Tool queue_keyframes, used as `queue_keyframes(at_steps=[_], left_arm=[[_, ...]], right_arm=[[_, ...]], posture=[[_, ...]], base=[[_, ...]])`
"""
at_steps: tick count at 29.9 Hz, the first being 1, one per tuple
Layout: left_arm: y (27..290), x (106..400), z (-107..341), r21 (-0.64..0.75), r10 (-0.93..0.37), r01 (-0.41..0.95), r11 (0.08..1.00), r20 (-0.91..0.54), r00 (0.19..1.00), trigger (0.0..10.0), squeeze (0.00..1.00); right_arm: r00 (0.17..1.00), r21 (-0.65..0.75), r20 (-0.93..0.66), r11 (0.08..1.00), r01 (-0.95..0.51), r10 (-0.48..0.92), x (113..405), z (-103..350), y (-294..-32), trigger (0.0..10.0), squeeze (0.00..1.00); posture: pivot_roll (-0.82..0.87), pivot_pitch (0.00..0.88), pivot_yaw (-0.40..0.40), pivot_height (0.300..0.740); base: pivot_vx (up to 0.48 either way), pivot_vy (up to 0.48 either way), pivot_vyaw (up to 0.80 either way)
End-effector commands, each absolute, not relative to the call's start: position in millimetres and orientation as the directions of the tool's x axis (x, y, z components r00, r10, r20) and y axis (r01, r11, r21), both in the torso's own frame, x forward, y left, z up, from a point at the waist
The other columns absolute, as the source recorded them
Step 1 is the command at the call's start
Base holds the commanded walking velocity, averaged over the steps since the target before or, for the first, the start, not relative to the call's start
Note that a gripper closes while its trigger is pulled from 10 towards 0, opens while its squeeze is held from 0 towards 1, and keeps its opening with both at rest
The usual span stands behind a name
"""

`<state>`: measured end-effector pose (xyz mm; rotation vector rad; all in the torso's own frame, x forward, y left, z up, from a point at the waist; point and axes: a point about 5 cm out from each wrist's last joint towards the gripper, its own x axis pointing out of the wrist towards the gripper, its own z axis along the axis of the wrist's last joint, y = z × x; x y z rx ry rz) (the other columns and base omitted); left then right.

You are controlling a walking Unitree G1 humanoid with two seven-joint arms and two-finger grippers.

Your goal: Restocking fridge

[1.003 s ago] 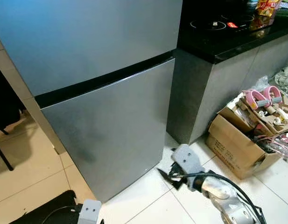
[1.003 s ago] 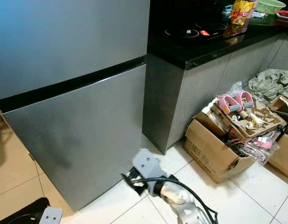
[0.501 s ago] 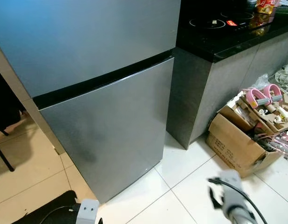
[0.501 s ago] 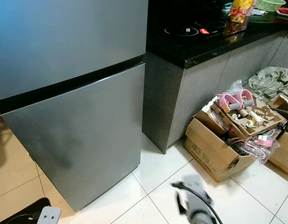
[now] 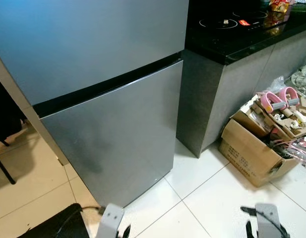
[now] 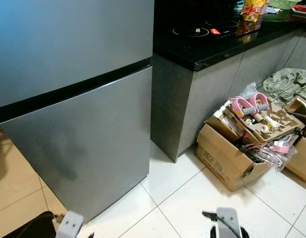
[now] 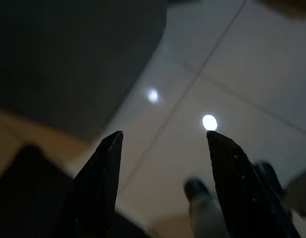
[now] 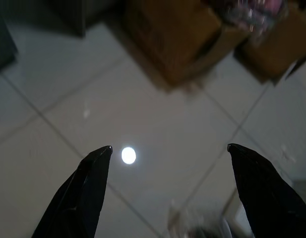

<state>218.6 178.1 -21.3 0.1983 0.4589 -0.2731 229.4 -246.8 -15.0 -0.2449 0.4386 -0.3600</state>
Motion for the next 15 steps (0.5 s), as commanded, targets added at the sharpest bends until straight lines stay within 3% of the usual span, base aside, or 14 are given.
queue_keyframes(at_steps=[1, 4, 8, 15], left_arm=[[180.1, 217.2, -20.8, 0.171, -0.176, 0.277, 0.946, -0.448, 0.877, 10.0, 0.00], [182.7, 225.8, -10.0, 0.215, -0.139, 0.235, 0.948, -0.387, 0.912, 10.0, 0.00], [175.7, 239.8, 15.6, 0.172, -0.162, 0.217, 0.961, -0.285, 0.945, 10.0, 0.00], [163.6, 240.4, 16.1, 0.162, -0.196, 0.253, 0.954, -0.303, 0.933, 10.0, 0.00]], right_arm=[[0.847, -0.295, -0.363, 0.911, 0.290, -0.387, 227.5, -17.0, -243.1, 10.0, 0.00], [0.870, -0.280, -0.327, 0.917, 0.283, -0.368, 235.0, -10.4, -237.6, 10.0, 0.00], [0.918, -0.247, -0.228, 0.931, 0.267, -0.323, 255.6, 9.5, -227.6, 10.0, 0.00], [0.941, -0.232, -0.207, 0.948, 0.218, -0.267, 264.8, 14.1, -219.0, 10.0, 0.00]], posture=[[-0.09, 0.114, 0.042, 0.740], [-0.09, 0.112, 0.042, 0.740], [-0.08, 0.108, 0.039, 0.740], [-0.08, 0.099, 0.039, 0.740]], base=[[0.000, 0.000, 0.00], [0.000, 0.000, 0.00], [0.000, 0.000, 0.00], [0.000, 0.000, 0.00]])
